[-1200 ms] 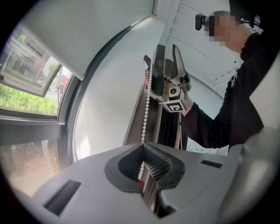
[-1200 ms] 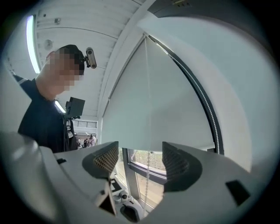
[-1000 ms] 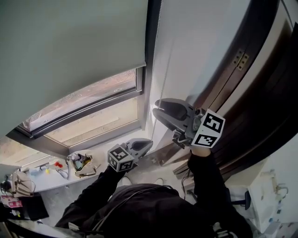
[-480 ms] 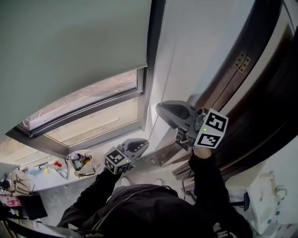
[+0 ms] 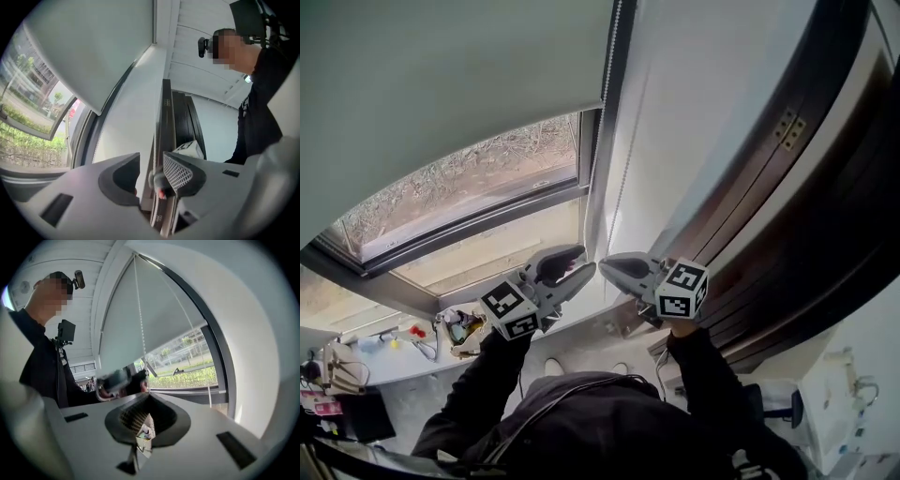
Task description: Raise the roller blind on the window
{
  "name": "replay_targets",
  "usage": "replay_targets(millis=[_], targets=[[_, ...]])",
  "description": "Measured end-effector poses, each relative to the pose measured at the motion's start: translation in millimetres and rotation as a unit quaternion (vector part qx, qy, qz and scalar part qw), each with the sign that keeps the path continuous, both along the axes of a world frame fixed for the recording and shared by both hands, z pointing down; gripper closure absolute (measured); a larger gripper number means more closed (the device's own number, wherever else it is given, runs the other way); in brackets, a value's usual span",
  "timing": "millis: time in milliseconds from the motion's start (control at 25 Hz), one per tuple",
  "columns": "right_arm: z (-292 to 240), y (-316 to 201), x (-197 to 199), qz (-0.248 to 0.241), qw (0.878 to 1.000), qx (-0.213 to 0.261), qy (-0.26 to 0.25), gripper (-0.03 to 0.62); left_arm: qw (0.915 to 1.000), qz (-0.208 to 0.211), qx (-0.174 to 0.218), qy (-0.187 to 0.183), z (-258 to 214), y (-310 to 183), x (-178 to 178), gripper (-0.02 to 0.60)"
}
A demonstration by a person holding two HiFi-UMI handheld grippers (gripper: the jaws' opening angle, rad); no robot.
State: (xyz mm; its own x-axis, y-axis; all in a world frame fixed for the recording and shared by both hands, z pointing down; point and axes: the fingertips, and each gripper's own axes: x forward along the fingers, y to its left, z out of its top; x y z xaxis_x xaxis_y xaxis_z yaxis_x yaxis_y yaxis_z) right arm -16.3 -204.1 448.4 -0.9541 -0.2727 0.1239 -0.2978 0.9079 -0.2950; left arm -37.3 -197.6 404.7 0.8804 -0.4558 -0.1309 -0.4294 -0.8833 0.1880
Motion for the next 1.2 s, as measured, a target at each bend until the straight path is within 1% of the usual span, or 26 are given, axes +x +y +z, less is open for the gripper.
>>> replay_targets(millis=[120,240,320,480,640,800,840,880,920,1000,1080,1120,1200], targets=[[46,7,-3,-0.004,0.999,-0.018,0.030,0.589,0.9997,0.014,0.021,-0.009,-30,5,9,0.419],[73,15,-6,-0.010,0.999,-0.029,0.026,0.589,0.9991,0.018,0.035,-0.015,-49,3,19,0.414],[76,19,-8,-0.012,1.000,-0.022,0.015,0.589,0.9989,0.019,0.039,-0.019,-53,-1,24,0.414],[72,27,-12,-0.018,1.000,0.002,0.009,0.589,0.9985,0.025,0.043,-0.022,-58,-5,29,0.414],[73,30,-9,-0.020,1.000,0.004,0.003,0.589,0.9976,0.029,0.057,-0.027,-57,-6,30,0.416],[71,34,-11,-0.022,1.000,0.005,0.005,0.589,0.9979,0.039,0.047,-0.022,-59,-3,31,0.416],[71,35,-12,-0.023,1.000,0.004,0.005,0.589,0.9978,0.042,0.048,-0.020,-60,-2,31,0.422],[71,36,-12,-0.024,1.000,0.003,0.004,0.589,0.9975,0.045,0.051,-0.022,-60,-1,32,0.465],[71,36,-12,-0.024,1.000,0.003,0.002,0.589,0.9971,0.047,0.054,-0.023,-60,0,33,0.550],[71,34,-11,-0.022,1.000,-0.001,-0.003,0.589,0.9971,0.052,0.052,-0.022,-59,1,34,0.571],[72,33,-10,-0.025,1.000,-0.003,-0.004,0.589,0.9975,0.048,0.050,-0.018,-59,0,32,0.574],[72,34,-10,-0.030,1.000,0.001,0.000,0.589,0.9975,0.043,0.054,-0.017,-59,0,30,0.574],[71,37,-11,-0.045,0.999,0.024,0.010,0.588,0.9974,0.035,0.061,-0.013,-62,1,28,0.575]])
